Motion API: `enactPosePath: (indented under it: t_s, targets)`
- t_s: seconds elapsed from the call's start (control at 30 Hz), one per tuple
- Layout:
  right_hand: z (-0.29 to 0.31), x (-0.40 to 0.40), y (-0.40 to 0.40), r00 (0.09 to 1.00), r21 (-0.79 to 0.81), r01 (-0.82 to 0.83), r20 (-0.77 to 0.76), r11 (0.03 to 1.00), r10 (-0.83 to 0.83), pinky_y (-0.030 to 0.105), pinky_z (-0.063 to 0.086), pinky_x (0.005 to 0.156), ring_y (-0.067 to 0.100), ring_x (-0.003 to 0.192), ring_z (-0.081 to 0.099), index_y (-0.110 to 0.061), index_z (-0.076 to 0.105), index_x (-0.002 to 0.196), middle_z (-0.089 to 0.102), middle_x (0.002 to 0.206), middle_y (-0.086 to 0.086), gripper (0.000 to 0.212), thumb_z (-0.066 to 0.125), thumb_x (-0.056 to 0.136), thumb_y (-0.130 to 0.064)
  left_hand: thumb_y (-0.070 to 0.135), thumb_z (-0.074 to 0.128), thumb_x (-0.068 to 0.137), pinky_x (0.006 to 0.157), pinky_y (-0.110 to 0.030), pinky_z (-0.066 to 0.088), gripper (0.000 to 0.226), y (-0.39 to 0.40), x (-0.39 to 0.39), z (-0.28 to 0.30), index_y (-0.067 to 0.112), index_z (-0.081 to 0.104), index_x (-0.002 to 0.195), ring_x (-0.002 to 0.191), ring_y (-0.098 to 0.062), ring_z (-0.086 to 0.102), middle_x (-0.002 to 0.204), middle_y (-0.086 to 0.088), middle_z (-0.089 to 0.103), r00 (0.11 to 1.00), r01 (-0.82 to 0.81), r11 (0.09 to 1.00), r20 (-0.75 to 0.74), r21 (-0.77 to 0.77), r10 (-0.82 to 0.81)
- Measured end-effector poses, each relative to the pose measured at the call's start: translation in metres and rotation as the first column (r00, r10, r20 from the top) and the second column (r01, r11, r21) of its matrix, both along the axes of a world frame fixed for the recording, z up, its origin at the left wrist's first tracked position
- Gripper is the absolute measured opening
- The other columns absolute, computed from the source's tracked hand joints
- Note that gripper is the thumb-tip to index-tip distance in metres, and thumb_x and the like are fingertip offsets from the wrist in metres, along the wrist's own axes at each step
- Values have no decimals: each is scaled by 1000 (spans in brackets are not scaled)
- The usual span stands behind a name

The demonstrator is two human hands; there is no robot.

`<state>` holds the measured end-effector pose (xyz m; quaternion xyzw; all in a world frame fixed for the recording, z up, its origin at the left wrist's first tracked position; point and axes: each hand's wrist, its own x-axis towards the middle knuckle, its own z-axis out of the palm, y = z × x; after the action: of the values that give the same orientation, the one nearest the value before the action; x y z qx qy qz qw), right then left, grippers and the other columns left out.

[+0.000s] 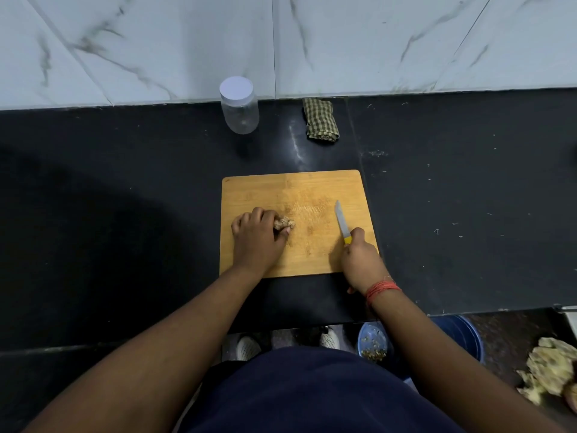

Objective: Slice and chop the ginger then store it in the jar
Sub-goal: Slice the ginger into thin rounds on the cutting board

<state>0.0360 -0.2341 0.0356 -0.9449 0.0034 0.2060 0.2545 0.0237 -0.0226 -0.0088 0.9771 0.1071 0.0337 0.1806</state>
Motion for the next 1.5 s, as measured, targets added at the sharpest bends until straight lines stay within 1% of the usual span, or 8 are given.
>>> enactPosePath:
  t_s: [0.17,0.33,0.6,0.77,0.87,1.17,1.33,1.5]
  targets:
    - [5,4,0,999,55,34,-24,998,-32,49,55,50,28,57,57,-11,34,121,54,77,9,22,31,99,-7,46,55,89,112,-48,27,51,12,-9,-1,20,53,134,120,-24,47,125,-1,53,995,97,995,-1,2,-97]
    - [10,0,10,999,118,-35,-22,992,38,45,55,49,27,55,59,-16,34,116,55,79,7,18,30,99,-11,41,55,93,110,-48,32,42,19,-11,0,23,57,131,118,-24,49,121,1,55,990,140,990,5,1,-140]
    - [12,2,24,999,172,-36,-5,984,37,42,54,57,29,59,59,-13,41,114,60,86,10,20,31,105,-28,58,59,87,107,-44,36,44,23,-10,-2,23,60,114,111,-18,50,114,4,56,990,139,990,23,-19,-139]
    - [14,2,29,999,189,-36,-18,981,40,37,51,60,27,64,56,-13,48,118,60,96,10,29,31,105,-32,51,58,90,112,-47,31,56,23,-12,-1,21,49,136,122,-21,47,131,1,53,980,199,978,34,-59,-197]
    - [16,2,32,998,175,-38,-36,984,45,35,52,54,29,68,59,-14,50,117,58,98,8,27,34,104,-30,45,57,93,113,-46,27,53,24,-12,0,22,49,140,124,-22,46,137,2,52,969,247,968,18,-34,-246]
    - [24,2,38,994,203,-33,-100,979,54,27,46,36,24,61,59,-13,45,117,56,99,9,20,42,102,-26,54,75,76,103,-48,39,57,17,-7,0,17,59,116,110,-24,53,120,-4,57,980,185,980,66,68,-189]
    - [34,0,40,988,255,12,-149,967,27,24,43,34,25,46,59,-13,35,115,56,91,9,16,41,100,-14,26,63,90,114,-52,27,42,18,-6,-3,26,55,131,123,-22,50,140,5,53,942,323,943,64,81,-329]
    - [35,-1,44,980,268,29,-199,963,26,30,49,37,26,41,58,-15,30,120,60,86,18,25,34,97,-6,35,70,86,110,-47,31,26,15,0,1,25,66,110,109,-22,53,117,3,57,963,254,961,68,109,-262]
